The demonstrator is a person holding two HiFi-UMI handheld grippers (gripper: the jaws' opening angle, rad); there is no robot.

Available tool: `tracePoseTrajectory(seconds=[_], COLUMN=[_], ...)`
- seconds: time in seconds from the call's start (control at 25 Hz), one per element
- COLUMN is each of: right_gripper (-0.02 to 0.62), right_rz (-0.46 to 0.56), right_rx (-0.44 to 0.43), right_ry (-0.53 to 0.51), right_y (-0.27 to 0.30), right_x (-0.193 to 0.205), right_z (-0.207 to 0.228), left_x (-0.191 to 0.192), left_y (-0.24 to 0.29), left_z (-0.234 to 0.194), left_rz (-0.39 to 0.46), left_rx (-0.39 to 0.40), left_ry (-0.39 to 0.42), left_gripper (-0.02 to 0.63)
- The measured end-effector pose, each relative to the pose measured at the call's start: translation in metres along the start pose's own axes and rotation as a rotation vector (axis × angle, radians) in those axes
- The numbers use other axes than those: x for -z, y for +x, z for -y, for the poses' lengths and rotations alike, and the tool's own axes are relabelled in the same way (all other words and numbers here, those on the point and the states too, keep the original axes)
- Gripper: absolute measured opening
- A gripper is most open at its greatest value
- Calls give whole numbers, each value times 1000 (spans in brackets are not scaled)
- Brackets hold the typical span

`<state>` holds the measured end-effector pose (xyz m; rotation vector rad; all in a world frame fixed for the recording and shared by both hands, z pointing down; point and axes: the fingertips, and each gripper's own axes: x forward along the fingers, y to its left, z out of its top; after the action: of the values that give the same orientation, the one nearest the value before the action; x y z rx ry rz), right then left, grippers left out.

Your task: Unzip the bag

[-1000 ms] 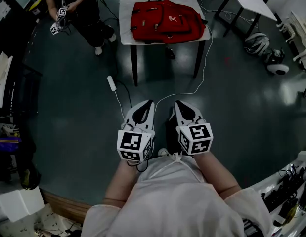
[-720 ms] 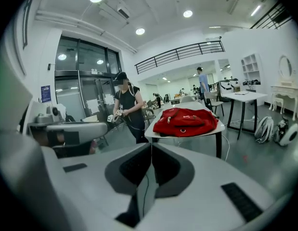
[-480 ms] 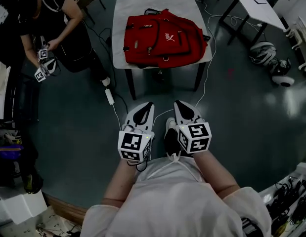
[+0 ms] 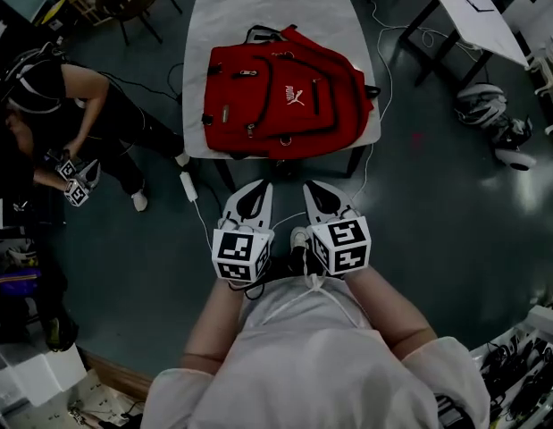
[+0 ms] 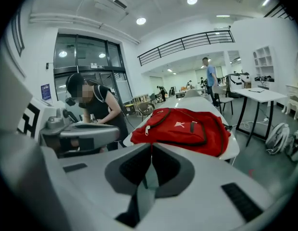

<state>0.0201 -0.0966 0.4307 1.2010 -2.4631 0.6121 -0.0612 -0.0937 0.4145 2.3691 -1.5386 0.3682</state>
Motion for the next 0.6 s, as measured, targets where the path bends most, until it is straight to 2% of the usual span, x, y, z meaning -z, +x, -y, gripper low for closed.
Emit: tracePoseTrajectory(seconds=[0.24,0.44,0.6], right_gripper=[29,29,29], right_rz=[-74,-124,-162], right_rx=[-38,-72,-92], right_ry=[-29,-7,-10], right_y=[39,72,103], right_x=[18,43,62], right_z=[14,17,16], left_x=[25,48,64], left_y=[31,57,87], left_z=[-18,-41,-66], left_rz=[-40,-61,-82], left_rx=[0,-8,-12], left_ry=[-27,-57,-49], left_gripper=[20,20,20])
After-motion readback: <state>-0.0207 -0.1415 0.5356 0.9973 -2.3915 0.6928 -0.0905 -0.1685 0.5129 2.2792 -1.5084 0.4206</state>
